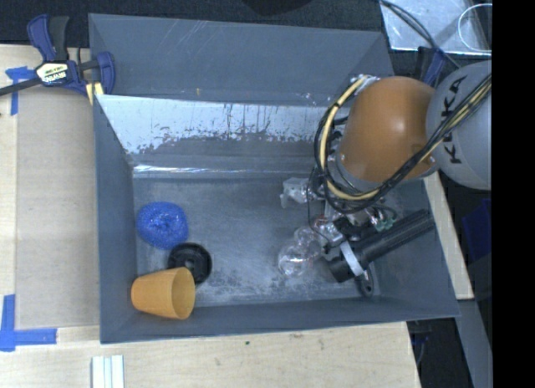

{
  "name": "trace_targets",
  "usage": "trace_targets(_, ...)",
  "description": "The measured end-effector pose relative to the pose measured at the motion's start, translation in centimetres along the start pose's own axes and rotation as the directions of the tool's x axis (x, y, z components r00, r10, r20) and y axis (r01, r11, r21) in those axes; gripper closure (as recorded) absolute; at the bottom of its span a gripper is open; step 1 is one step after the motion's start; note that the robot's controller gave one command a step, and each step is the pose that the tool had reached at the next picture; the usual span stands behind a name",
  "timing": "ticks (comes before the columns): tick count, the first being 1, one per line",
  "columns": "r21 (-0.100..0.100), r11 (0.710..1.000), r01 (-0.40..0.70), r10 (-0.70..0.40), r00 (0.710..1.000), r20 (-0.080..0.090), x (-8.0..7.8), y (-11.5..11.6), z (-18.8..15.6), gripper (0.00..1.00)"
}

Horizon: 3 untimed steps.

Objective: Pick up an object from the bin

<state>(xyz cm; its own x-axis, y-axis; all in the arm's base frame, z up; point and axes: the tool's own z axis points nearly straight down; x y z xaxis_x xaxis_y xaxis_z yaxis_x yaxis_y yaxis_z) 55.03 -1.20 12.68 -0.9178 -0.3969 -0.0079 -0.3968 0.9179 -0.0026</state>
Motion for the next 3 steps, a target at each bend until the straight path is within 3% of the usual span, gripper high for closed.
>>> trace_targets(1,-0.01,0.956,0.294,-0.295,0.956,-0.008,-0.7,-2.5,2.7,0.0)
trace_targets(2,0.002,0.931,0.365,-0.365,0.931,0.005,0.9,-0.9,5.6,0.0)
trace_targets(3,-0.01,0.917,0.398,-0.398,0.917,-0.002,-3.2,0.9,5.6,1.0)
